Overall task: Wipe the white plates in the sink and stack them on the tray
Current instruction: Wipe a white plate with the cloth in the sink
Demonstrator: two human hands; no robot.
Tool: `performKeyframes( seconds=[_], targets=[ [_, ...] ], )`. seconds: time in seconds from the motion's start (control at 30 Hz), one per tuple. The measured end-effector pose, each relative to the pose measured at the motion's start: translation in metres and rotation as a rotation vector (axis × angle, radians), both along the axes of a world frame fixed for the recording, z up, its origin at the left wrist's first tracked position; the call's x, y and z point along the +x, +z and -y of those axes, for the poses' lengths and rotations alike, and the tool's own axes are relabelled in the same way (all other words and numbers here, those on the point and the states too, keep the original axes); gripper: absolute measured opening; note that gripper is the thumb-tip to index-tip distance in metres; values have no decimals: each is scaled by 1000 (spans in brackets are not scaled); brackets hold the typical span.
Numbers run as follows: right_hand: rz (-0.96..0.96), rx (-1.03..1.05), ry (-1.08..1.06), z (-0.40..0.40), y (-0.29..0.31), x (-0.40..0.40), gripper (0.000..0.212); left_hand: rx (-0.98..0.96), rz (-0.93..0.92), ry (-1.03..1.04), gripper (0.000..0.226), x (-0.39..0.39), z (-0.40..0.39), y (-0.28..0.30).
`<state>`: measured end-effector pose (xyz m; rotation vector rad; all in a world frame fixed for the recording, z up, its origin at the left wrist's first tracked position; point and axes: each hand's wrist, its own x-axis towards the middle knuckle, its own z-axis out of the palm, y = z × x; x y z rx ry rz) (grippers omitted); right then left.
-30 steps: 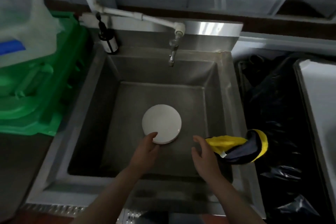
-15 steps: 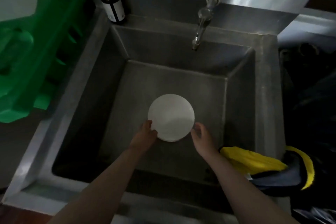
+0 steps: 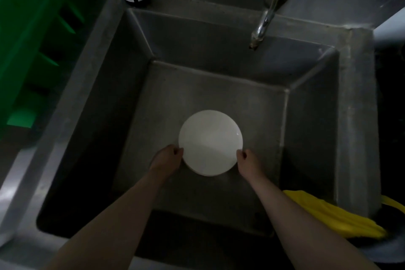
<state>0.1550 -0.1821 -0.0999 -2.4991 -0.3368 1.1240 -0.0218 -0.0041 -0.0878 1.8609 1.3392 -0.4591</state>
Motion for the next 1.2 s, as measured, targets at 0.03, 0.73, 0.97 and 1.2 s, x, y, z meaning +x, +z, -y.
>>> performKeyframes(
  seconds=[0.03,0.73,0.97,1.2],
  targets=[
    [6,1,21,-1,-2,1,31,-1,8,16,29,0,0,-3],
    [-167,99,-68,16,-10,-9,30,-84,54,30,38,-4,2,-7],
    [-178,103,-76,30,-6,-21,33,-114,77,51,32,-21,16,-6],
    [-189,109,-107,41,-4,-30,33,-146,56,75,38,-29,24,-5]
  ],
)
